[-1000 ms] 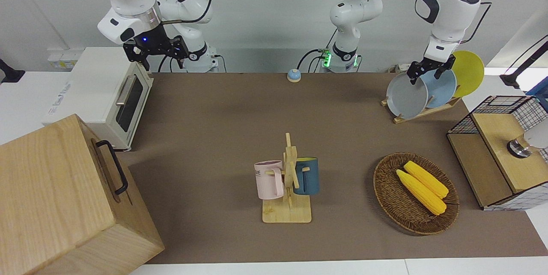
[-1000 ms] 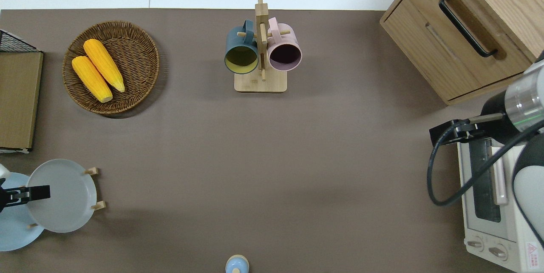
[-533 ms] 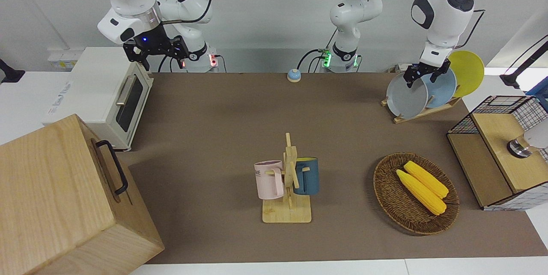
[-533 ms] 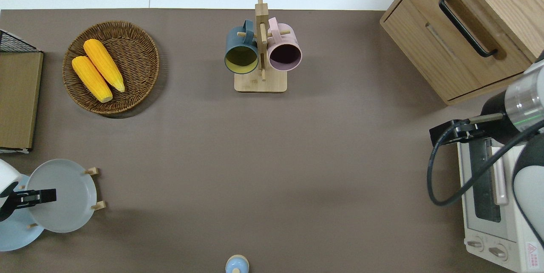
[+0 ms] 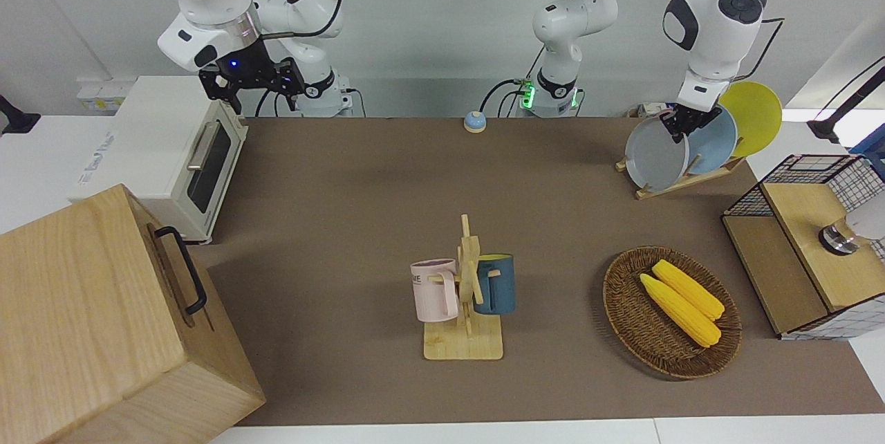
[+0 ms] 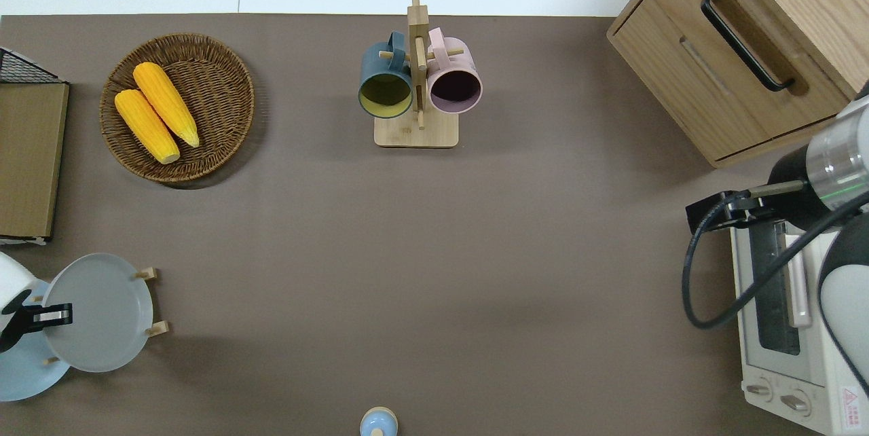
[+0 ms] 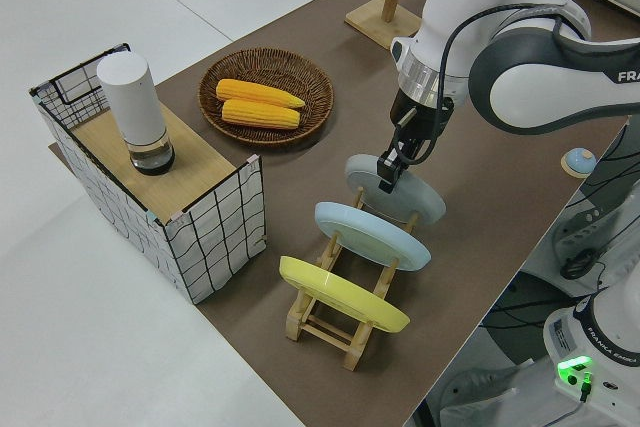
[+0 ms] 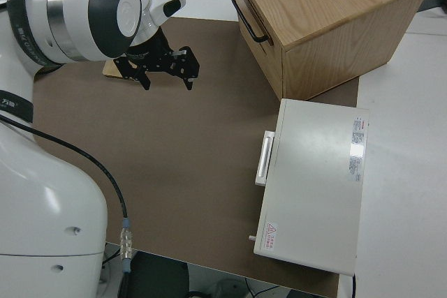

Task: Pick gray plate from low plate rack and place it on table with left arm
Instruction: 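Lower the left gripper onto the rim of the front gray plate and grasp it, then lift the gray plate out of the rack with the left gripper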

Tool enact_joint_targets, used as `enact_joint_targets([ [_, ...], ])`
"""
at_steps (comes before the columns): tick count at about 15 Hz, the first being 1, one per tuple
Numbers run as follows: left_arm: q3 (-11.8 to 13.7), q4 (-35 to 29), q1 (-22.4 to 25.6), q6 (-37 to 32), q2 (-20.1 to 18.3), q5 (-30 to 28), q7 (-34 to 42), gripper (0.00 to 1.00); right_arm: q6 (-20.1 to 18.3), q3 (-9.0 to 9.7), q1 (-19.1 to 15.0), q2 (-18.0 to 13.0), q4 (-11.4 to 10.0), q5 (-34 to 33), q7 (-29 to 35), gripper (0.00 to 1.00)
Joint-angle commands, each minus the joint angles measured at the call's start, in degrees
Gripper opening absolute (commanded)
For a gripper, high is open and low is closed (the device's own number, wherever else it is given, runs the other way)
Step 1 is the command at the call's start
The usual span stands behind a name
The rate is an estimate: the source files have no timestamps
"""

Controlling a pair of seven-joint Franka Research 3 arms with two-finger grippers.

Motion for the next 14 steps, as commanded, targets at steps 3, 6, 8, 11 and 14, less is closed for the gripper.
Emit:
enact_joint_targets([
  [3, -0.33, -0.40, 0.64, 0.86, 0.27, 1.04, 0.55, 0.03, -0.62, 1.13, -1.32, -0.12, 0.41, -0.37, 0.68, 0.983],
  [6, -0.41, 1.52, -0.06, -2.03, -0.17, 1.04, 0.64, 0.03, -0.62, 1.21, -1.32, -0.12, 0.33, -0.37, 0.68, 0.983],
  [8, -0.85, 5.47, -0.33, -6.77, 0.00, 1.04, 0.55, 0.03, -0.62, 1.21, -1.32, -0.20, 0.41, -0.37, 0.68, 0.983],
  [11, -1.99, 11.62, -0.42, -13.54, 0.00, 1.04, 0.64, 0.03, -0.62, 1.21, -1.32, -0.12, 0.41, -0.37, 0.68, 0.983],
  [14, -3.75, 16.38, -0.42, -18.82, 0.00, 0.95, 0.55, 0.03, -0.62, 1.21, -1.32, -0.12, 0.41, -0.37, 0.68, 0.983],
])
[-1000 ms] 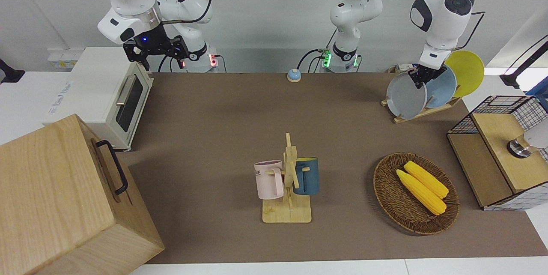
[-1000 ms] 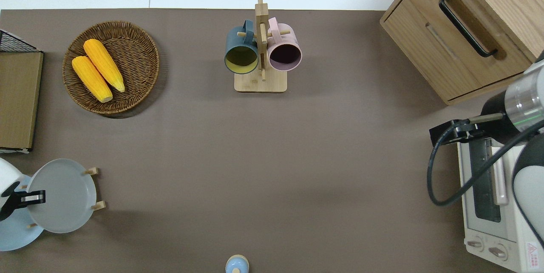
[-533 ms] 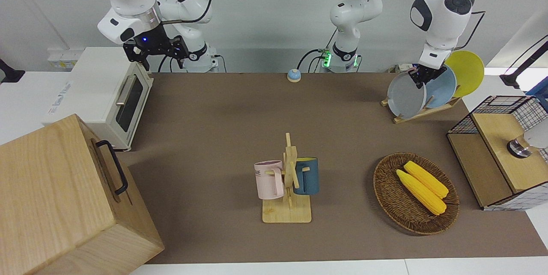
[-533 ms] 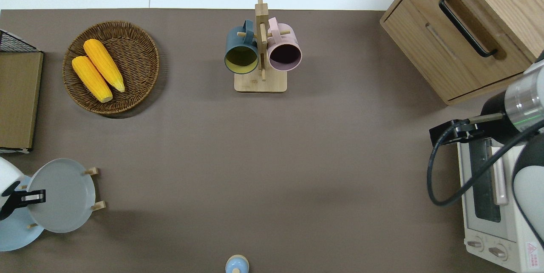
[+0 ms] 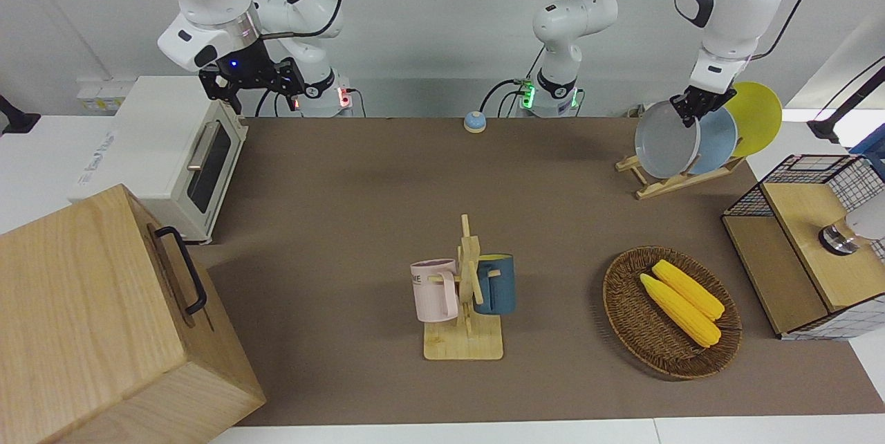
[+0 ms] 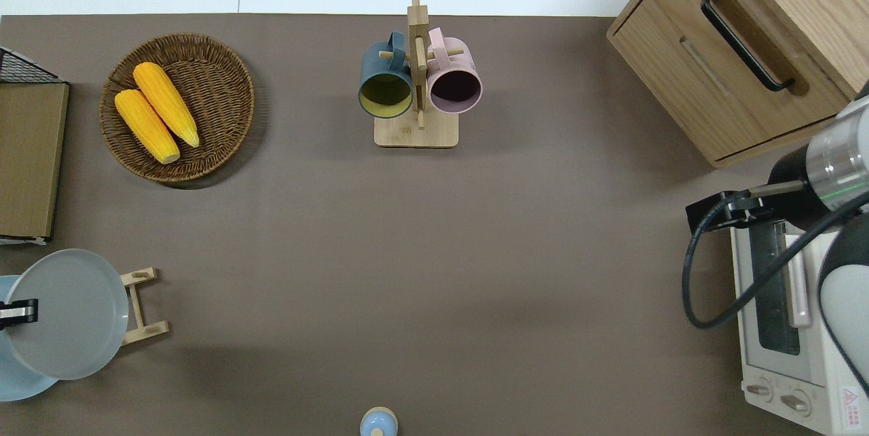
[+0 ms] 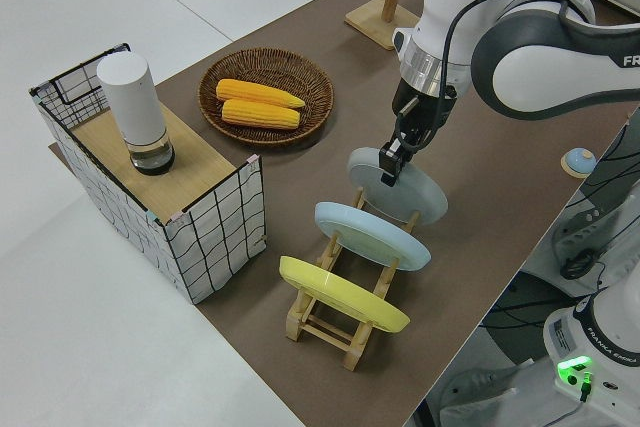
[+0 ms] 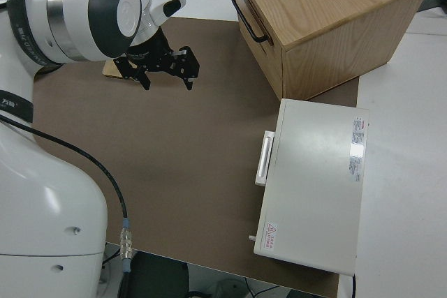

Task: Pick gray plate from low plate rack and place it on table with left arm
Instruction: 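Lift the gray plate out of the rack with the left gripper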

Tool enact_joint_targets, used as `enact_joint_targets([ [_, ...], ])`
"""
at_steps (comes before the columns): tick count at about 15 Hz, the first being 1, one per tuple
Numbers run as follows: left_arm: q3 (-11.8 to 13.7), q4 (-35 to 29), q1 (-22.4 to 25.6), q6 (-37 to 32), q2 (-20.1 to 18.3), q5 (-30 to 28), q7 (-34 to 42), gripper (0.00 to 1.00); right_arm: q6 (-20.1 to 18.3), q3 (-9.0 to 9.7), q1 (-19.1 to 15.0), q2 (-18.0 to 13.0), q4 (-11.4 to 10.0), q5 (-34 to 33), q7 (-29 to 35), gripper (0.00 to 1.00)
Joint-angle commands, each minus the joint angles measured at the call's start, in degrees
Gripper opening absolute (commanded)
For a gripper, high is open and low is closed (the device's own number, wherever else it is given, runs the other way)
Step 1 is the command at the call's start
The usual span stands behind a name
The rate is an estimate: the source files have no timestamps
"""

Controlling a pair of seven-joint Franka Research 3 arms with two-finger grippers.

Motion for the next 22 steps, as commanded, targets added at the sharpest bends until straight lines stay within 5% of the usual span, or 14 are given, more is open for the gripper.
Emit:
enact_joint_targets([
  [1, -1.80, 5.46, -0.28, -5.68, 0.08, 0.83, 0.39, 0.03, -0.62, 1.13, -1.32, -0.12, 0.41, -0.37, 0.68, 0.983],
  [6, -2.07, 5.56, -0.89, -6.03, -0.01, -2.15, 0.56, 0.03, -0.62, 1.13, -1.32, -0.12, 0.41, -0.37, 0.68, 0.983],
  [12, -2.15, 4.24, -1.68, -5.94, 2.01, -16.47, 5.31, 0.03, -0.62, 1.21, -1.32, -0.12, 0.41, -0.37, 0.68, 0.983],
  [22, -2.07, 1.08, -10.73, -4.01, 8.42, -37.74, 14.26, 0.03, -0.62, 1.21, -1.32, -0.12, 0.33, -0.37, 0.68, 0.983],
])
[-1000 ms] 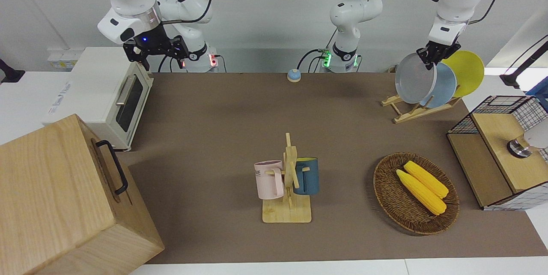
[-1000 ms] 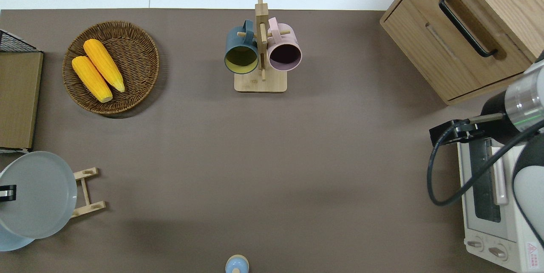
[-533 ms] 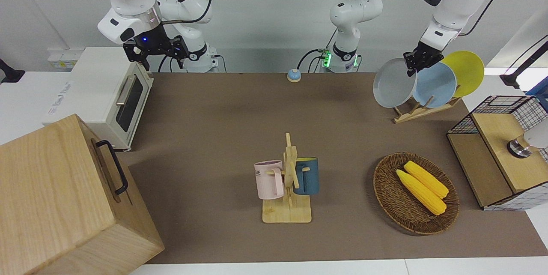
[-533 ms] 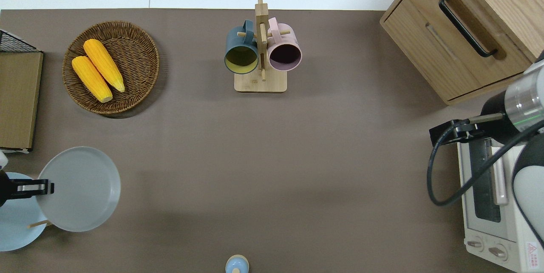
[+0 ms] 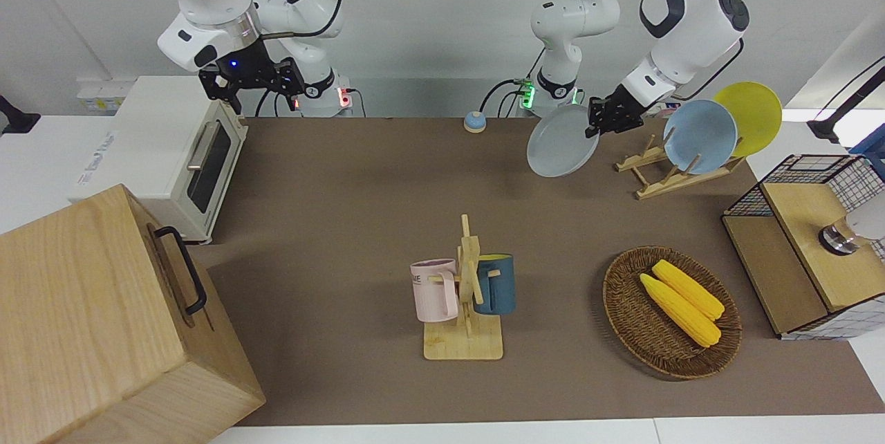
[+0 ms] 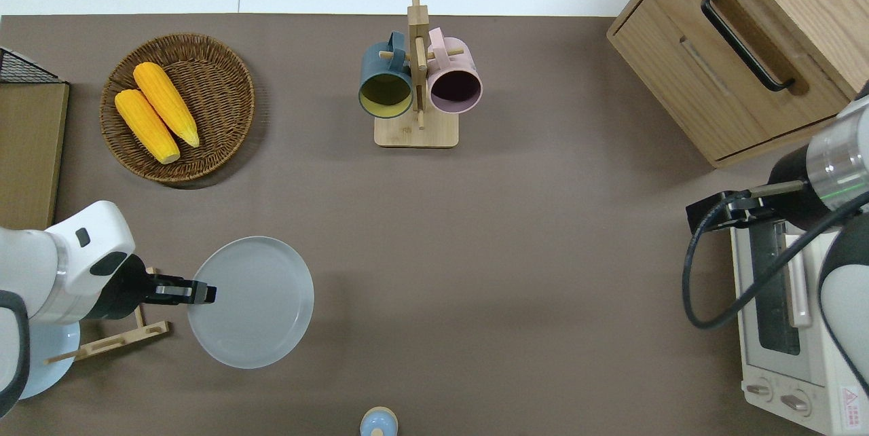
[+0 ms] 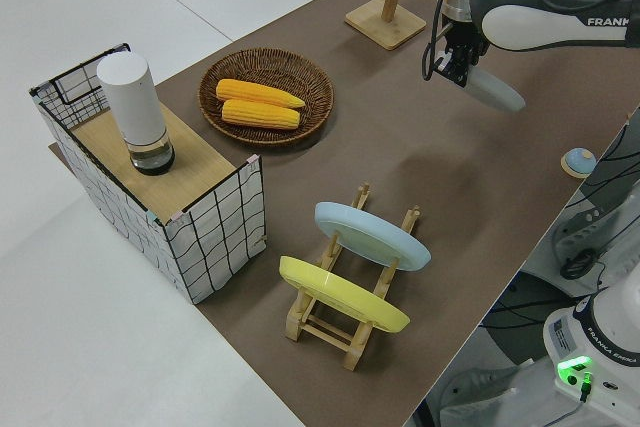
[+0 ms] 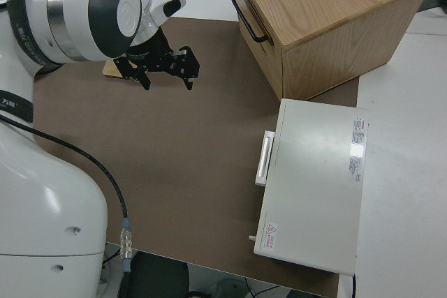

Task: Pick gray plate from low plate rack and place it on table with left arm
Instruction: 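Carry the gray plate away from the rack and lower it onto the table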

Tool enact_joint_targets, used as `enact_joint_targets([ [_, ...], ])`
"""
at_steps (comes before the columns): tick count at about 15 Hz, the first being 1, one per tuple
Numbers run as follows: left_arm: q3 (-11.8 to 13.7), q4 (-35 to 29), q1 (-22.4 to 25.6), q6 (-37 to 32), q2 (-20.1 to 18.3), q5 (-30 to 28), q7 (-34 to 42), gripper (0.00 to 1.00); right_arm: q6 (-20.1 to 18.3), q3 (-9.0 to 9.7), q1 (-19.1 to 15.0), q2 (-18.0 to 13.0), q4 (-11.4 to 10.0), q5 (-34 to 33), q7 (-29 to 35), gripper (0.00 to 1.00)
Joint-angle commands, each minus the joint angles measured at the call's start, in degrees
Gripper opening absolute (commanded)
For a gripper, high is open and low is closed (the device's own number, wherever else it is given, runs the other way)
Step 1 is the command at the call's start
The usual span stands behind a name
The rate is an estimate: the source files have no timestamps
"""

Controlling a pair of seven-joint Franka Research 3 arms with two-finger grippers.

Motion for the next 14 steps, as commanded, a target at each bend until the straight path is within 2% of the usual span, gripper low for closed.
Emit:
enact_joint_targets([
  [1, 0.74, -1.00, -1.48, 1.48, 3.14, -5.44, 6.19, 0.03, -0.62, 1.21, -1.32, -0.12, 0.41, -0.37, 0.68, 0.983],
  [9, 0.83, -7.41, -0.70, 8.68, 6.48, -5.98, 15.07, 0.04, -0.62, 1.21, -1.32, -0.12, 0.41, -0.37, 0.68, 0.983],
  [14, 0.83, -9.87, -0.70, 12.81, 8.25, -5.27, 15.25, 0.05, -0.62, 1.13, -1.32, -0.12, 0.41, -0.37, 0.68, 0.983],
])
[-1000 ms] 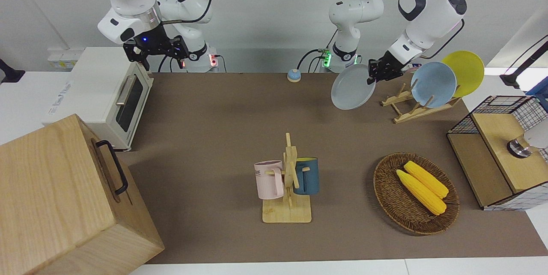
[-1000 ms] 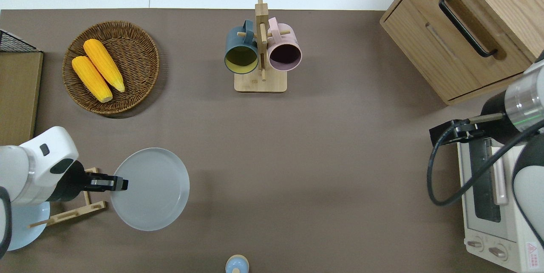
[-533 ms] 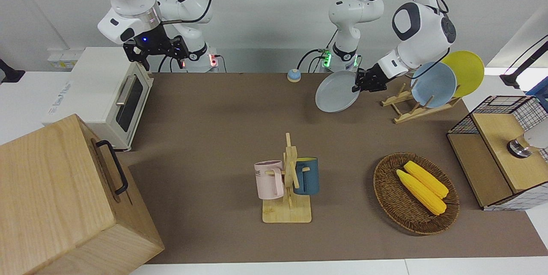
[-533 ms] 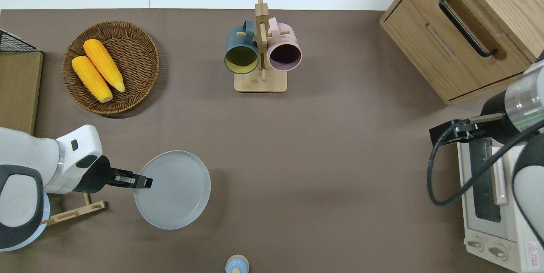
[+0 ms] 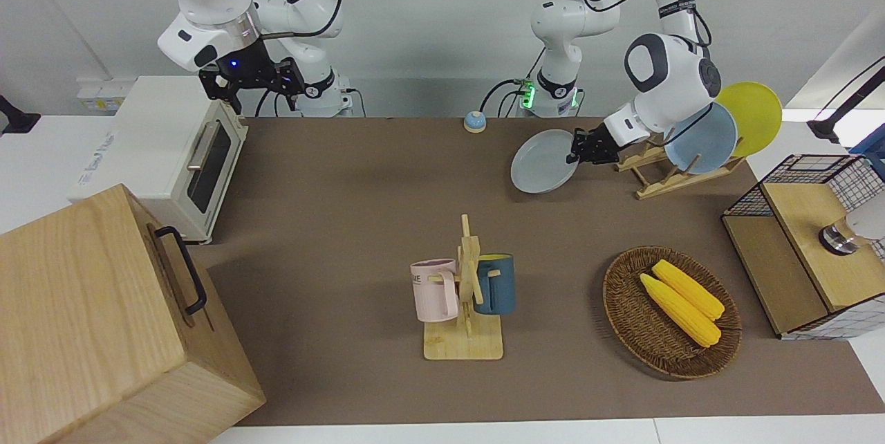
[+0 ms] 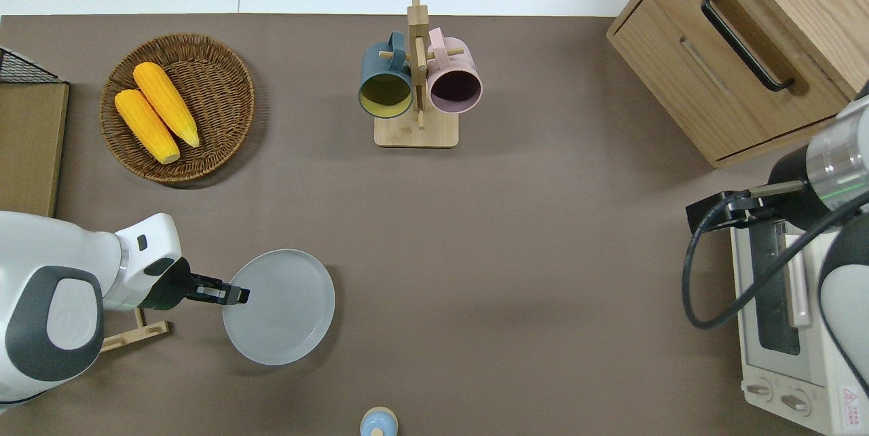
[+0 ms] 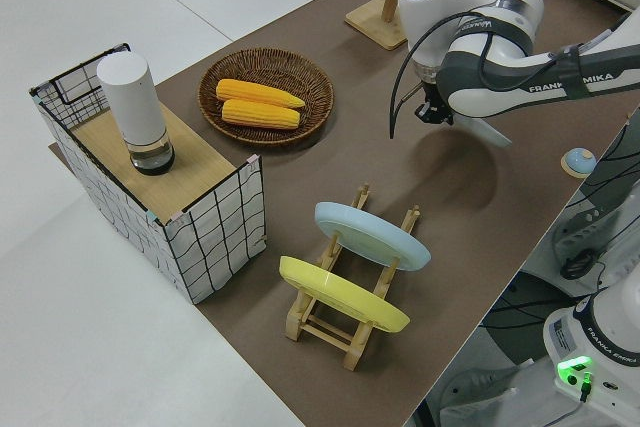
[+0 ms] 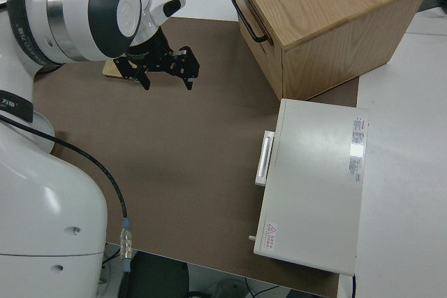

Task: Pick gray plate from low plate rack and place it on table with left arm
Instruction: 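Carry the gray plate away from the rack and lower it onto the table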

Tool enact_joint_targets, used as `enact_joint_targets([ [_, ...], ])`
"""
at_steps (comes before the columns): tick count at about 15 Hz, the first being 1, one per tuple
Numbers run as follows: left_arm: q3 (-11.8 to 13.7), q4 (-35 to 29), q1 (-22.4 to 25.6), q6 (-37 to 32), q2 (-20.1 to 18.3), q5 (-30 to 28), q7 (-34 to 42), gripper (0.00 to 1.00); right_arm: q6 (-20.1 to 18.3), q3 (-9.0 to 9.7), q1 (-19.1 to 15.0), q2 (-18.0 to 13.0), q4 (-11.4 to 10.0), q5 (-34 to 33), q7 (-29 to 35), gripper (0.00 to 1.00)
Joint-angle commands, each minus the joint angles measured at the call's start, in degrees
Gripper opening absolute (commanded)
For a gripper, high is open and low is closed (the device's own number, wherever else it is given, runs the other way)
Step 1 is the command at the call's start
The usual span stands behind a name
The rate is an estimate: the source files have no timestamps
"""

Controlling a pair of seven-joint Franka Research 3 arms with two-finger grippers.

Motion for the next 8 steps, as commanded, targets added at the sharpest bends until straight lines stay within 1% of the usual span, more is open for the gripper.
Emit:
enact_joint_targets([
  [1, 0.33, -2.37, -0.39, 3.33, 0.53, -0.39, 1.18, 0.07, -0.62, 1.21, -1.32, -0.12, 0.41, -0.37, 0.68, 0.983],
  [4, 0.33, -2.54, -0.30, 3.51, 1.32, -0.21, 1.36, 0.09, -0.62, 1.13, -1.32, -0.20, 0.33, -0.37, 0.68, 0.983],
  [6, 0.42, -2.46, -0.13, 3.51, 1.32, -0.04, 1.53, 0.22, -0.62, 1.21, -1.32, -0.12, 0.41, -0.37, 0.68, 0.983],
  [7, 0.42, -2.28, 0.05, 3.51, 1.41, 0.40, 1.53, 0.46, -0.62, 1.21, -1.32, -0.12, 0.41, -0.37, 0.68, 0.983],
  [8, 0.51, -2.02, 0.05, 3.51, 1.59, 1.88, 1.45, 0.83, -0.62, 1.13, -1.32, -0.12, 0.33, -0.37, 0.68, 0.983],
])
